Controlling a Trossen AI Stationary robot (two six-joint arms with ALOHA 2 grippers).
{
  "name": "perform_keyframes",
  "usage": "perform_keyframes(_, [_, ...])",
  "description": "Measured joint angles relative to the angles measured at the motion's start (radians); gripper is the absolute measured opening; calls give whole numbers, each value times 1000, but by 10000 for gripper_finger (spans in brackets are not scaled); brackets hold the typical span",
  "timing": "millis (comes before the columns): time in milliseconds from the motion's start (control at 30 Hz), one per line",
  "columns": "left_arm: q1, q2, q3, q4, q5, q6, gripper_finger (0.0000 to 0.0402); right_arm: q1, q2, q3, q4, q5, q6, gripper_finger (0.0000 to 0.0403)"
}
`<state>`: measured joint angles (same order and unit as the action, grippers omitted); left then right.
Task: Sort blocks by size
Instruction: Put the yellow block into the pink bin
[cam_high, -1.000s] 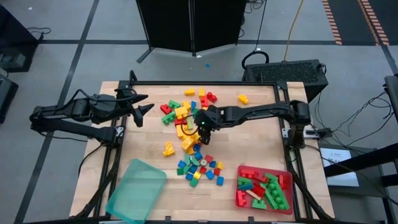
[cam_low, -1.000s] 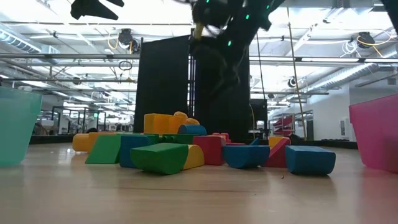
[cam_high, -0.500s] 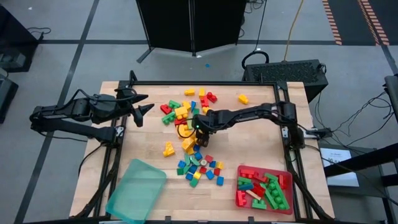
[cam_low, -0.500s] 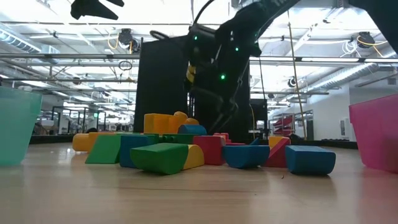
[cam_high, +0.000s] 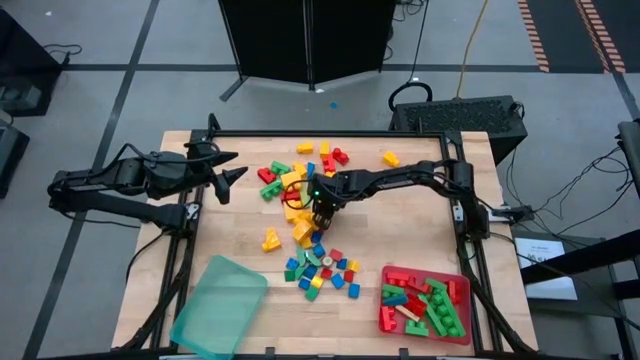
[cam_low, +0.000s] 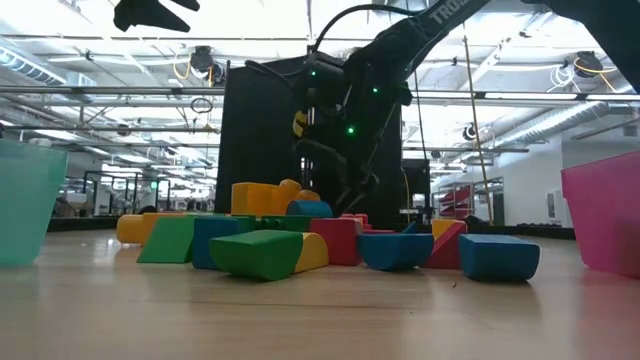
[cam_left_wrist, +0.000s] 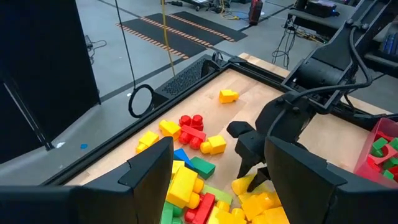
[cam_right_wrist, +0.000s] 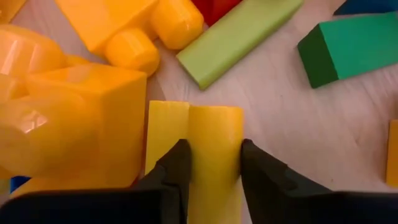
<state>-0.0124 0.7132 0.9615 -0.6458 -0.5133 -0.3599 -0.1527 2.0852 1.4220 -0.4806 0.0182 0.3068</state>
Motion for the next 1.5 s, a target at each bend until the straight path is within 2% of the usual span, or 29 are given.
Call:
perform_keyframes(300, [0, 0, 0, 0, 0, 0, 255, -1, 3, 67, -55, -22, 20, 83])
perform_keyframes(367, [0, 0, 0, 0, 0, 0, 255, -1, 0, 115, -93, -24, 7, 25])
perform_keyframes(433, [0, 0, 0, 0, 0, 0, 255, -1, 4, 163, -172, -25, -16, 2])
perform_keyframes(633, [0, 0, 0, 0, 0, 1, 255, 3, 0, 307, -339, -21, -58, 2])
perform_keyframes(733, [0, 0, 0, 0, 0, 1, 255, 10, 0, 337, -394, -15, -112, 2])
perform_keyframes(900, [0, 0, 0, 0, 0, 2, 255, 1, 14, 337, -420, -54, -164, 52])
perform_keyframes(1133, [0, 0, 0, -3, 0, 3, 255, -31, 45, 338, -330, -46, -191, 195])
perform_keyframes(1233, [0, 0, 0, -5, 0, 3, 255, -38, 66, 338, -356, -49, -186, 245])
perform_keyframes(1333, [1, 0, 0, -12, 1, 2, 255, -37, 87, 338, -373, -50, -191, 270])
perform_keyframes(1500, [2, 0, 0, -25, 3, -1, 255, -36, 130, 338, -368, -51, -196, 265])
